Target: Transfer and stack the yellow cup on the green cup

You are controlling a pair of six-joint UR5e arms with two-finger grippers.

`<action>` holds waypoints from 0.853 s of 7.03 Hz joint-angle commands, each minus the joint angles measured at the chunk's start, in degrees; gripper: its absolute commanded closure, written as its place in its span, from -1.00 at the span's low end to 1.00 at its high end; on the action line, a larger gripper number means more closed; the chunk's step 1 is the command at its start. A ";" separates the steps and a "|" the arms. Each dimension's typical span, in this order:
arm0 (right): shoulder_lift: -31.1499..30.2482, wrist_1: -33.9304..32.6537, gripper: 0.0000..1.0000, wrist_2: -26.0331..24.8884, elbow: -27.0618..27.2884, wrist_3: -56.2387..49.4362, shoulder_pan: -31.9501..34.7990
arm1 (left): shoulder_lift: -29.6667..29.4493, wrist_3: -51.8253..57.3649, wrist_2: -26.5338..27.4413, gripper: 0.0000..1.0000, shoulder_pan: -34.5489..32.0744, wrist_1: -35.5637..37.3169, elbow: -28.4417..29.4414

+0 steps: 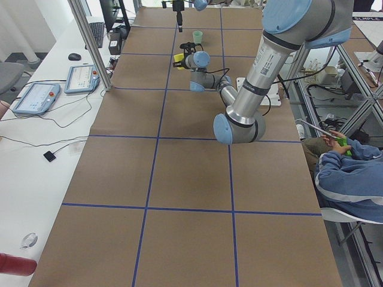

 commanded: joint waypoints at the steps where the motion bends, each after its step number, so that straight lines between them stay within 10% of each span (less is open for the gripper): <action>1: 0.72 7.15 -0.99 -0.38 -1.99 0.45 -2.57 | 0.36 -0.03 -0.03 0.70 1.37 -2.15 0.03; 6: 5.89 11.24 -0.97 -6.01 -4.79 7.84 -8.29 | 0.54 -1.26 0.15 0.69 5.16 -5.50 -0.67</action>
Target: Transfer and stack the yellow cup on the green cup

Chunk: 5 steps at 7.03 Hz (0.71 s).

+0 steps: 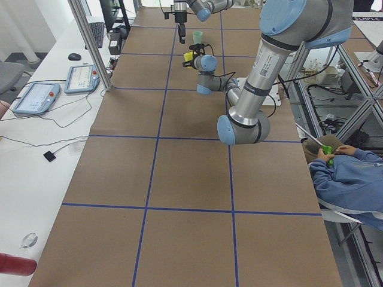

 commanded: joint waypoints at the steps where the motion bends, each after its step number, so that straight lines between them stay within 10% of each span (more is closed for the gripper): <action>1: 0.83 0.17 -0.97 -0.10 -0.94 0.50 -1.10 | -0.49 -0.60 0.03 0.69 0.46 -0.12 -0.32; 5: 0.56 0.43 -0.97 0.43 0.37 4.01 -3.39 | -0.75 -0.51 0.47 0.67 0.46 -0.12 -0.14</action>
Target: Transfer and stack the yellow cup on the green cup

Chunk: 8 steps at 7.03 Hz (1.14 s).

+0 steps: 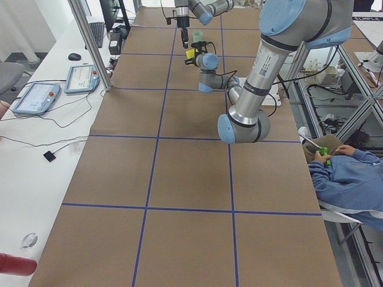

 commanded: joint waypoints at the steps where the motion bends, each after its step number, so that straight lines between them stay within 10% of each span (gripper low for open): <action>1: -0.44 0.07 -0.97 0.12 1.30 1.11 -1.33 | -0.03 0.03 0.13 0.67 0.00 -0.08 0.07; 5: -0.71 0.07 -0.96 -0.14 1.05 1.47 -2.92 | -0.47 -0.06 0.22 0.66 0.00 -0.17 -0.10; 8: -0.71 -0.01 -0.39 -0.14 1.14 1.56 -2.84 | -0.47 -0.68 0.22 0.65 0.00 -1.05 -0.19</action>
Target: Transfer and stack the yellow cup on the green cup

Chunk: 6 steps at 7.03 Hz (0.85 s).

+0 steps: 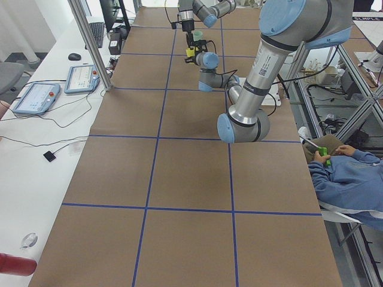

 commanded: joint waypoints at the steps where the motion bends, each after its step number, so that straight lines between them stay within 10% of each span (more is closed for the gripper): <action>1: -0.01 -0.03 -0.13 0.00 0.02 0.01 0.05 | -0.02 -0.23 0.00 0.65 0.00 -1.09 -0.03; 6: -0.27 -0.03 1.00 0.35 0.37 -0.08 0.31 | 0.07 -2.07 0.00 0.33 0.00 -1.28 0.06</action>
